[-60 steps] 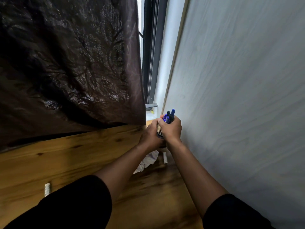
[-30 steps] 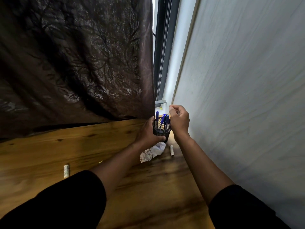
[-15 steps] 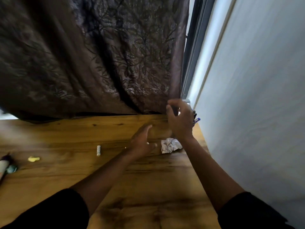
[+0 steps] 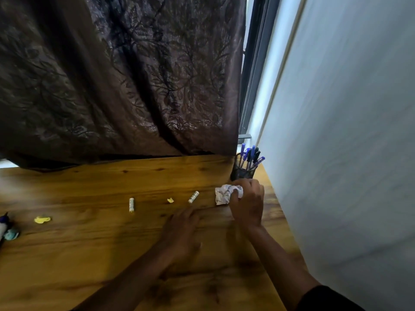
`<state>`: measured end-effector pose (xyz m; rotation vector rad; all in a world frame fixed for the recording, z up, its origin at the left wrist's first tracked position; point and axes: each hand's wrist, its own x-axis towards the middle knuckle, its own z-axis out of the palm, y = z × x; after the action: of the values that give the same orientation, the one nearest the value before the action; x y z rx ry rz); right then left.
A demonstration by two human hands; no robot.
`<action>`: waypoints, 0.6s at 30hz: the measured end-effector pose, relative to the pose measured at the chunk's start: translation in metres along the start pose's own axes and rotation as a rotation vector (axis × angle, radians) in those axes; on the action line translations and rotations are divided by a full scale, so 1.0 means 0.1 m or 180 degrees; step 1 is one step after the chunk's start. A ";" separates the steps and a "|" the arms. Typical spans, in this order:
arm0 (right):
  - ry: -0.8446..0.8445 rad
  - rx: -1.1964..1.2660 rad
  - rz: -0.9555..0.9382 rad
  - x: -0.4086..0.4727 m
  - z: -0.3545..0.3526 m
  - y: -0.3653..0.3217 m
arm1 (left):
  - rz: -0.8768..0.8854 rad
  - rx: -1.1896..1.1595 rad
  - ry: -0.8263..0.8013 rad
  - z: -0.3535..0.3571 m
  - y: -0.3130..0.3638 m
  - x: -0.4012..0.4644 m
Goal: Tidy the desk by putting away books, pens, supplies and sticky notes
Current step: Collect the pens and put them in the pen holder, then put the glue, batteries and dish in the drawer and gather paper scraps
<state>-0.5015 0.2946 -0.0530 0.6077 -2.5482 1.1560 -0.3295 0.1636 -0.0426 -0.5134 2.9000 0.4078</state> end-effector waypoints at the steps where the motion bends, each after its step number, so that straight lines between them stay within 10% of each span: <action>1: 0.0024 -0.0217 0.0156 -0.01 -0.03 0.07 | 0.0053 0.0026 -0.0056 0.02 0.03 -0.01; 10: -0.1520 -0.1122 0.0776 0.20 -0.25 0.37 | 0.0118 -0.0169 -0.0101 0.09 0.05 -0.06; 18: -0.1437 -0.1149 0.0677 0.24 -0.16 0.60 | 0.0012 -0.0168 -0.0259 0.04 0.10 -0.11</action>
<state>-0.5500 0.3358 -0.0713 0.5660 -3.1662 0.6316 -0.3229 0.1775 -0.0416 -0.4873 2.8192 0.4953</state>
